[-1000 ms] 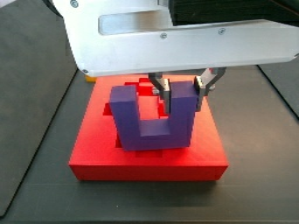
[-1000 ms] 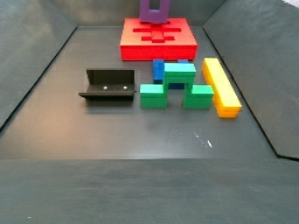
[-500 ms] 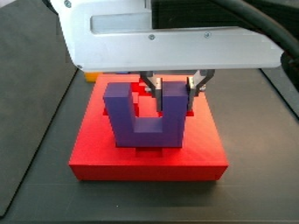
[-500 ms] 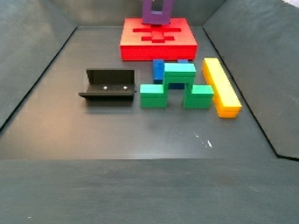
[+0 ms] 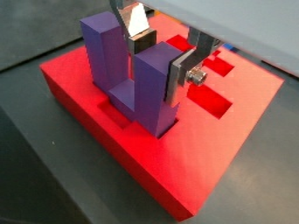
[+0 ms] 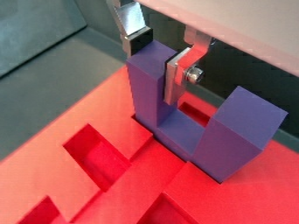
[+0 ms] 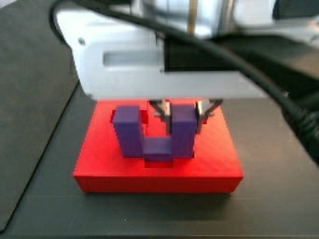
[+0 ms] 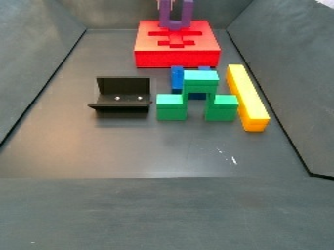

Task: Pick up the purple object. Move up. Move to above the board. Insert the purple object.
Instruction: Insert the purple object.

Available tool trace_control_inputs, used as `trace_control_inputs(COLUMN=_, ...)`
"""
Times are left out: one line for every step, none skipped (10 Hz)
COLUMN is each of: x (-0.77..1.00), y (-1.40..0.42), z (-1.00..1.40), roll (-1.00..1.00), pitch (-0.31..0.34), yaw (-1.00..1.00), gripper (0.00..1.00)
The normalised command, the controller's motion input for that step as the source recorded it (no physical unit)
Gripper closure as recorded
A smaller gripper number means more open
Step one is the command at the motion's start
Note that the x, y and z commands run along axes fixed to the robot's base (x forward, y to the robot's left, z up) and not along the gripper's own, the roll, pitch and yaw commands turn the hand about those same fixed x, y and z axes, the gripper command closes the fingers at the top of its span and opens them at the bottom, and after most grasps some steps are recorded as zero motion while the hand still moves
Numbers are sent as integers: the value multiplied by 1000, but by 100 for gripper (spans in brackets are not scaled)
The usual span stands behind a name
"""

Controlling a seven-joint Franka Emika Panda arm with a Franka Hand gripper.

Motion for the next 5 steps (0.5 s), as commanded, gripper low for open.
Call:
trace_control_inputs(x=471, y=-83, z=-540, roll=34, pitch=0, yaw=0, gripper=100)
trace_control_inputs(x=523, y=-57, z=-637, roll=16, pitch=3, yaw=0, gripper=100)
trace_control_inputs(x=480, y=-80, z=-634, roll=34, pitch=0, yaw=0, gripper=100)
trace_control_inputs(x=120, y=-77, z=-340, roll=93, pitch=0, yaw=0, gripper=100)
trace_control_inputs(x=0, y=0, z=0, roll=0, pitch=0, yaw=0, gripper=100)
